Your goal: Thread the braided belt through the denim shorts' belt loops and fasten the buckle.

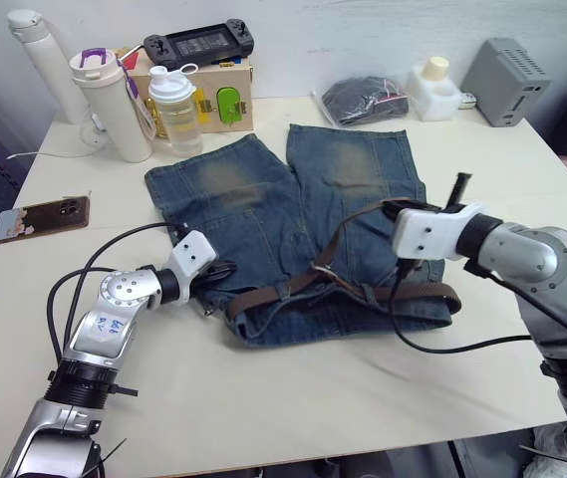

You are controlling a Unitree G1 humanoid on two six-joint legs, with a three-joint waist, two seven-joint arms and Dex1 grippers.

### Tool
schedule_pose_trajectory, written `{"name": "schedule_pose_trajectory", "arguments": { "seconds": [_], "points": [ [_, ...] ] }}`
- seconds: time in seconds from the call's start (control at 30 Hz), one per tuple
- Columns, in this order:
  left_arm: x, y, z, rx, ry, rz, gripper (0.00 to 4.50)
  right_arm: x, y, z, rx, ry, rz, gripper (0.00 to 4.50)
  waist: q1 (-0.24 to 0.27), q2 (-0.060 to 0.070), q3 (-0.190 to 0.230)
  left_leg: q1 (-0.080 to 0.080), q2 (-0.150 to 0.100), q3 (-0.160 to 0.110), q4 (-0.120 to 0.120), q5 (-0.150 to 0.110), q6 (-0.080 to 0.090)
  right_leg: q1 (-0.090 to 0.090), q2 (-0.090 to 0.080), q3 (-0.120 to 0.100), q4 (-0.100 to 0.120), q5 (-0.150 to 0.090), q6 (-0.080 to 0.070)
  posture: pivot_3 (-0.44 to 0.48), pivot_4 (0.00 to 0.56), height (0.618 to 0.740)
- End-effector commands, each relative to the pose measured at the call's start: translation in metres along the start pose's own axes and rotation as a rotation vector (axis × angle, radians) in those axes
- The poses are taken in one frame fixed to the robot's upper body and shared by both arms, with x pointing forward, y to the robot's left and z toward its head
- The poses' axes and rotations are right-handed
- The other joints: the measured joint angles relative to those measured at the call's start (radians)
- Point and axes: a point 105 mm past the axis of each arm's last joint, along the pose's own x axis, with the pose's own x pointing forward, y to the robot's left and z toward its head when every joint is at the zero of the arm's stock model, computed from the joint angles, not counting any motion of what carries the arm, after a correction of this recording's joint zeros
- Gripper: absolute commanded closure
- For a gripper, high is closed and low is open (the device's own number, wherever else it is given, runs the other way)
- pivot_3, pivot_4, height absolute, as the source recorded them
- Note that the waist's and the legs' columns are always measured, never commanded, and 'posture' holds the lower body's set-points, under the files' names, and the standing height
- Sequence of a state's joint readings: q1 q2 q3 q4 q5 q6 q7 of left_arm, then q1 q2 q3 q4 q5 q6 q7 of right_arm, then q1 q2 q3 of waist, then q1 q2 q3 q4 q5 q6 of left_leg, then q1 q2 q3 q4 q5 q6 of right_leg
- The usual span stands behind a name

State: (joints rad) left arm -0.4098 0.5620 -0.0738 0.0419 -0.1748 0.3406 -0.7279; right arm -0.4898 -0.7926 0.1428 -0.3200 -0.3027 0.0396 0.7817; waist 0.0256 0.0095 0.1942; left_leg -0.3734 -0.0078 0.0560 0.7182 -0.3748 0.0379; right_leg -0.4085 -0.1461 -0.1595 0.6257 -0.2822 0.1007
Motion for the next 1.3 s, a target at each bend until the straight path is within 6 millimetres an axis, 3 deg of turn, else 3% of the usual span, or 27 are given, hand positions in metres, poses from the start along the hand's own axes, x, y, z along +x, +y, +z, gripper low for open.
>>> {"name": "schedule_pose_trajectory", "arguments": {
  "seconds": [0.03,0.07,0.13,0.3,0.43,0.57,0.77,0.87,1.1,1.3],
  "points": [
    [-0.008,0.004,0.054,0.004,-0.205,-0.018,3.81,0.008,0.007,0.027,-0.042,-0.082,0.016,4.5,0.0,-0.001,0.0,0.0,0.0,0.0,0.0,0.0,0.0,0.0,0.0,0.0,0.0,0.0,0.0,0.0,0.15,0.687],
    [-0.01,-0.001,0.067,-0.012,-0.26,-0.054,3.54,0.011,0.009,0.029,-0.035,-0.086,0.02,4.5,0.0,-0.001,0.0,-0.002,0.0,-0.001,0.001,0.0,0.0,-0.001,0.0,-0.001,0.0,0.0,0.0,0.0,0.15,0.687],
    [-0.015,-0.012,0.088,-0.029,-0.345,-0.125,2.58,0.015,0.012,0.03,-0.027,-0.085,0.024,4.5,0.0,-0.001,0.001,-0.002,0.0,-0.001,0.001,0.0,0.0,-0.001,0.0,-0.001,0.0,0.0,0.0,0.0,0.15,0.687],
    [-0.007,-0.035,0.119,0.002,-0.434,-0.199,0.36,0.02,0.011,0.031,-0.017,-0.079,0.018,4.5,-0.002,-0.001,0.001,-0.002,0.0,-0.001,0.001,0.0,0.0,-0.001,0.001,0.0,0.0,0.0,0.0,0.0,0.15,0.687],
    [0.01,-0.047,0.121,0.036,-0.425,-0.209,0.36,0.023,0.01,0.032,-0.018,-0.079,0.011,4.5,-0.002,-0.001,0.001,-0.002,0.0,-0.001,0.001,0.0,0.0,-0.001,0.002,0.0,0.0,0.0,0.0,0.0,0.15,0.687],
    [0.032,-0.046,0.113,0.084,-0.374,-0.16,0.36,0.023,0.009,0.035,-0.019,-0.088,0.008,4.5,-0.002,-0.001,0.0,-0.002,0.0,0.0,0.001,0.0,0.0,-0.001,0.003,0.0,0.0,0.0,0.0,0.0,0.15,0.687],
    [0.044,-0.047,0.099,0.13,-0.317,-0.126,0.36,0.022,0.008,0.036,-0.016,-0.088,0.004,4.5,-0.002,-0.001,0.0,-0.002,0.0,0.0,0.001,0.0,0.0,-0.001,0.003,-0.001,0.0,0.0,0.0,0.0,0.15,0.687],
    [0.047,-0.044,0.097,0.118,-0.322,-0.091,1.22,0.021,0.008,0.036,-0.012,-0.085,0.005,4.5,-0.002,-0.001,0.001,-0.002,0.0,0.0,0.001,0.0,0.001,-0.001,0.003,0.0,0.0,0.0,0.0,0.0,0.15,0.687],
    [0.05,-0.047,0.1,0.086,-0.353,-0.081,4.47,0.02,0.009,0.036,-0.004,-0.081,0.008,4.5,-0.001,-0.001,0.0,-0.002,0.0,0.0,0.001,0.0,0.001,-0.001,0.003,0.0,0.0,0.0,0.0,0.0,0.15,0.687],
    [0.051,-0.048,0.098,0.034,-0.369,-0.056,4.47,0.02,0.005,0.034,0.069,-0.064,-0.026,4.5,-0.002,-0.001,0.0,-0.002,0.0,0.0,0.001,0.0,0.001,-0.001,0.003,-0.001,0.0,0.0,0.0,0.0,0.15,0.687]
  ]
}}
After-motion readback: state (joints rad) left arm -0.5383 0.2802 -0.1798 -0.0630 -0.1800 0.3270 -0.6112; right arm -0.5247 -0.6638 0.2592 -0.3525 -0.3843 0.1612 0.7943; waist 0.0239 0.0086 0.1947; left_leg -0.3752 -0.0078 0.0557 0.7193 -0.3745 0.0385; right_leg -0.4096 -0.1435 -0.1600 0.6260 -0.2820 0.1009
